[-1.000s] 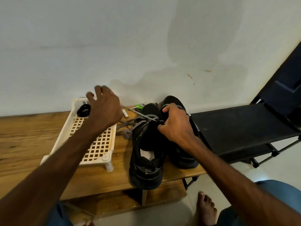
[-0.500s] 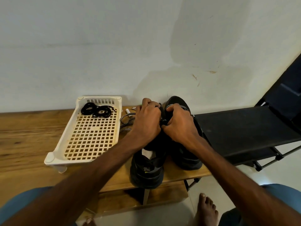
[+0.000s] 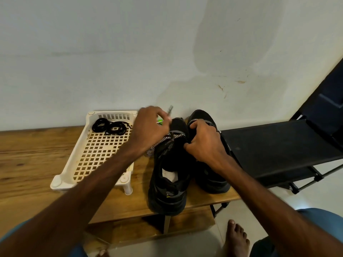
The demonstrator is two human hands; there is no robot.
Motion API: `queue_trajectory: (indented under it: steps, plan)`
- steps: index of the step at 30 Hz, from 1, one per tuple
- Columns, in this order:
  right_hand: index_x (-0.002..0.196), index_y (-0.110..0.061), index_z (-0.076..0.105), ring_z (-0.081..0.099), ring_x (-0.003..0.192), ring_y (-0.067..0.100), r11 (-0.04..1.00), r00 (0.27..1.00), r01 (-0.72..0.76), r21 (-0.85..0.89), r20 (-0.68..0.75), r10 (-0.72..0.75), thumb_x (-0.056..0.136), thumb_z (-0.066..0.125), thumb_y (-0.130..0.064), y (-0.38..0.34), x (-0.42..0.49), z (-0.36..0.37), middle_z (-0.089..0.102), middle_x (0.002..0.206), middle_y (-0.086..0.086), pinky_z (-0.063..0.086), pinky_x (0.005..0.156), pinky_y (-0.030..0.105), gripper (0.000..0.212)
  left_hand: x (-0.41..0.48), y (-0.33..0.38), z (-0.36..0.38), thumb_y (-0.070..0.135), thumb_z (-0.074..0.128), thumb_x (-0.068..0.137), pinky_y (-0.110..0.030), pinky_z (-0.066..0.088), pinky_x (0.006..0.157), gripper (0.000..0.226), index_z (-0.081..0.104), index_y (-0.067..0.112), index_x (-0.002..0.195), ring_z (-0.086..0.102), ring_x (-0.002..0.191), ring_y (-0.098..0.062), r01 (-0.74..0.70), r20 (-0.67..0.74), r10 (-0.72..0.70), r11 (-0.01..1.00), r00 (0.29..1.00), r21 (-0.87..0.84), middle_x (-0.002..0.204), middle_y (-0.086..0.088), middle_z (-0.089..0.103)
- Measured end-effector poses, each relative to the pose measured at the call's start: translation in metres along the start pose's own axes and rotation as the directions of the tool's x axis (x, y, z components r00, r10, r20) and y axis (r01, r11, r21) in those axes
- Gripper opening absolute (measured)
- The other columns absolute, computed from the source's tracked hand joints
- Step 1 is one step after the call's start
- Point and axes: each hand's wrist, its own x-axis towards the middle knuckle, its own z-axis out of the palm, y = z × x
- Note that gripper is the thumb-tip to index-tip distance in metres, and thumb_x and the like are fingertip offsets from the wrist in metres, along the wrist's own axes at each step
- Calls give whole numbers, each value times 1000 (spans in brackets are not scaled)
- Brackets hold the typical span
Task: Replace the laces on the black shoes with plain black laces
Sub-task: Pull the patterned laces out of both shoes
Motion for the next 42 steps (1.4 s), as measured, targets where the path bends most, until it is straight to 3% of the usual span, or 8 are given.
queue_trajectory:
  steps: [3,8,12,17,21,28,34,42]
  plan:
    - [134,-18,50,68,102,27,1000,1000,4,-21,30,-3,81,80,-17,-3,-1,-3,70,108,6,58,92,45,62,7,-8,-21,31,71,92,-41,50,94,16,77,17,92,63,106,-18,47,-207,-25,994,978,103,110,1,75]
    - [126,-22,59,66,103,24,980,997,68,-186,54,-58,81,78,-19,-10,-5,-7,68,108,1,55,88,38,49,-2,0,-18,28,70,90,-43,48,89,30,73,6,110,52,115,-30,30,12,-44,846,999,532,110,-11,70]
    - [117,-19,70,63,108,26,932,981,191,-308,38,-189,83,75,-14,-25,-2,-2,68,111,6,57,85,39,35,-19,16,-11,35,73,87,-30,55,68,21,79,18,98,67,84,-17,-16,214,-58,945,975,326,94,-2,75]
    - [115,-14,69,62,112,31,866,968,226,-446,3,-252,92,64,-9,-41,13,16,66,114,12,48,77,36,23,-29,18,-4,22,67,83,-45,50,85,15,67,7,86,59,73,-20,-30,377,-89,954,922,297,76,-4,64]
    - [110,-10,66,65,107,37,869,971,209,-448,-7,-238,93,59,-8,-42,19,18,66,112,15,43,73,36,19,-30,20,3,24,72,73,-27,37,52,18,60,12,78,54,62,-15,-34,337,-76,950,938,309,69,1,58]
    - [83,-21,80,70,82,13,993,993,112,-44,-35,-113,86,76,-16,-17,28,5,76,83,-3,47,72,19,8,-25,9,7,33,76,79,-34,50,78,27,71,12,94,67,90,-25,15,193,-92,931,977,365,91,-4,70]
    - [84,-1,77,75,78,23,875,991,-134,465,58,121,92,65,3,-7,29,2,77,89,17,65,77,37,15,-27,12,5,30,71,80,-37,56,78,19,76,13,88,66,76,-21,15,205,-98,929,974,371,78,-2,69]
    - [112,-18,75,62,111,26,908,958,285,-306,93,-270,84,75,-23,-35,15,4,71,112,7,57,91,39,28,-28,11,2,27,63,90,-37,53,67,21,72,10,81,61,70,-22,-13,250,-82,934,965,357,70,-2,60]
